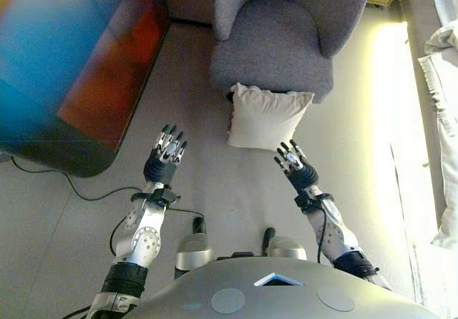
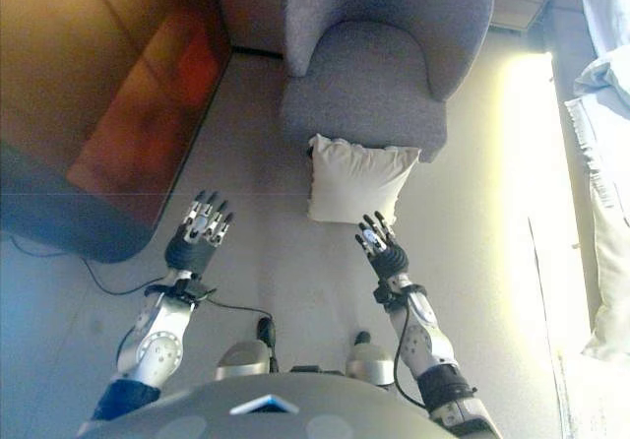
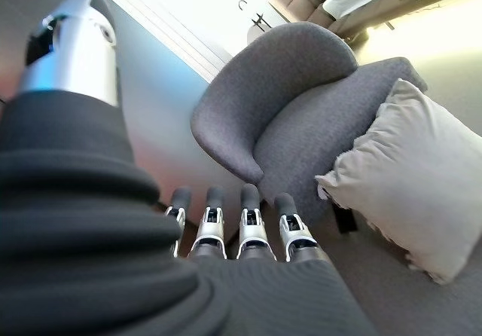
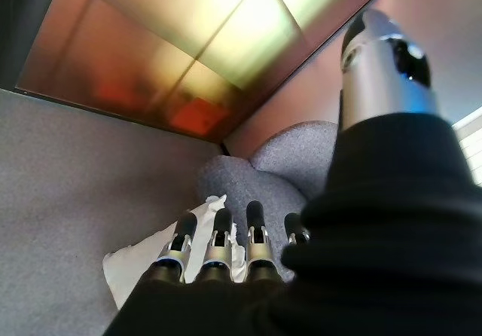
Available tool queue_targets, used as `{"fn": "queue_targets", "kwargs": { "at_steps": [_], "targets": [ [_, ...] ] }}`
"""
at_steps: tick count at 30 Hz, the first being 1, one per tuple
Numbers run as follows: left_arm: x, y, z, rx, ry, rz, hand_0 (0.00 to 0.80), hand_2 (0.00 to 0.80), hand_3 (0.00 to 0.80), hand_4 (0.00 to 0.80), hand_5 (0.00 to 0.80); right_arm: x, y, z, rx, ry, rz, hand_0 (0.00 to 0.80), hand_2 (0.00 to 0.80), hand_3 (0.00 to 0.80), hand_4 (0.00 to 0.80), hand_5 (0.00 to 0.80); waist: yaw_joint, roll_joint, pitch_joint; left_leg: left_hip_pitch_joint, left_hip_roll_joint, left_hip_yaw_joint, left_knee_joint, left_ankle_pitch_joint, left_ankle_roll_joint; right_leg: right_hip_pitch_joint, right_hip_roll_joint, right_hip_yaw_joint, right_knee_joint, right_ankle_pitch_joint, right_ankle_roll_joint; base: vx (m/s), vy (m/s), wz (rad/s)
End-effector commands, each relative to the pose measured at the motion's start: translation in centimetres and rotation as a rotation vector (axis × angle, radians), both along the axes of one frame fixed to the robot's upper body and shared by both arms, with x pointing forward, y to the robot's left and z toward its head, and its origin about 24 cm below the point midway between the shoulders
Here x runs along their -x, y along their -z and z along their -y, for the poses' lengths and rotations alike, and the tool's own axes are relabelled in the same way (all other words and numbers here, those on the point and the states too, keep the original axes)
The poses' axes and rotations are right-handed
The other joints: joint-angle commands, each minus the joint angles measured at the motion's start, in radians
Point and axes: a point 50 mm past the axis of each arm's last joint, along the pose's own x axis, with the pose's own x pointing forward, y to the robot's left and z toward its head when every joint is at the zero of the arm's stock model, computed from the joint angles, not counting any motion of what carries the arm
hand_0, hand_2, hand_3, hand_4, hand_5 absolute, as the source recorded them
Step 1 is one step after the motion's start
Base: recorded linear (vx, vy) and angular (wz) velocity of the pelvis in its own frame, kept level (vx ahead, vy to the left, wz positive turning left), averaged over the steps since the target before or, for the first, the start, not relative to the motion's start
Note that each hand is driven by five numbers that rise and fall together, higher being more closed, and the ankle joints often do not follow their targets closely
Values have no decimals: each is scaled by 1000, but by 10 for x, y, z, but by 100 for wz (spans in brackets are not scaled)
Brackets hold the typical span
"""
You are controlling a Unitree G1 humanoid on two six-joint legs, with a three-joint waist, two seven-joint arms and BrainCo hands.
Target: Pick up the cushion and take it to the sofa
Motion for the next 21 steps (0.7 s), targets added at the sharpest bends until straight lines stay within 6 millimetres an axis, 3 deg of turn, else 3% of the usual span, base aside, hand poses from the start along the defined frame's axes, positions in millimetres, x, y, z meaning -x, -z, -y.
{"fn": "queue_targets", "kwargs": {
  "at_steps": [1,6,10,13,16,21],
  "targets": [
    [-4,-15,-8,-40,-16,100,0,0,0,0,0,-11,-17,-2,-29,-23,95,0,0,0,0,0,6,-13,-13,-9,26,65,158,-117,5,-85,13,37,44,36,17,6,-22,-6],
    [-10,-19,-12,-44,-27,114,0,0,0,0,0,-11,-18,2,-10,-32,99,0,0,0,0,0,-12,-11,-16,-7,43,61,162,-115,4,-95,30,70,69,21,7,16,-20,-8],
    [-13,-21,-11,-21,-31,109,0,0,0,0,0,-10,-19,10,16,-8,92,0,0,0,0,0,-25,-14,-16,-28,61,28,242,-132,-3,-115,32,96,127,-7,-12,11,-37,-8],
    [-14,-20,-9,-1,-46,95,0,0,0,0,0,-12,-20,13,17,-12,93,0,0,0,0,0,-21,-17,-6,-57,34,-16,300,-123,1,-111,30,106,133,-2,-19,40,33,-14],
    [-17,-22,-7,-3,-42,104,0,0,0,0,0,-14,-21,10,11,-34,104,0,0,0,0,0,-12,-6,-2,-55,-2,-43,236,-135,15,-114,21,119,144,-10,-8,56,149,-17],
    [-17,-25,-10,-27,-53,116,0,0,0,0,0,-9,-15,0,-29,-49,67,0,0,0,0,0,-16,13,-15,-21,-19,-19,162,-136,28,-133,-30,86,180,-15,30,51,163,-10]
  ]
}}
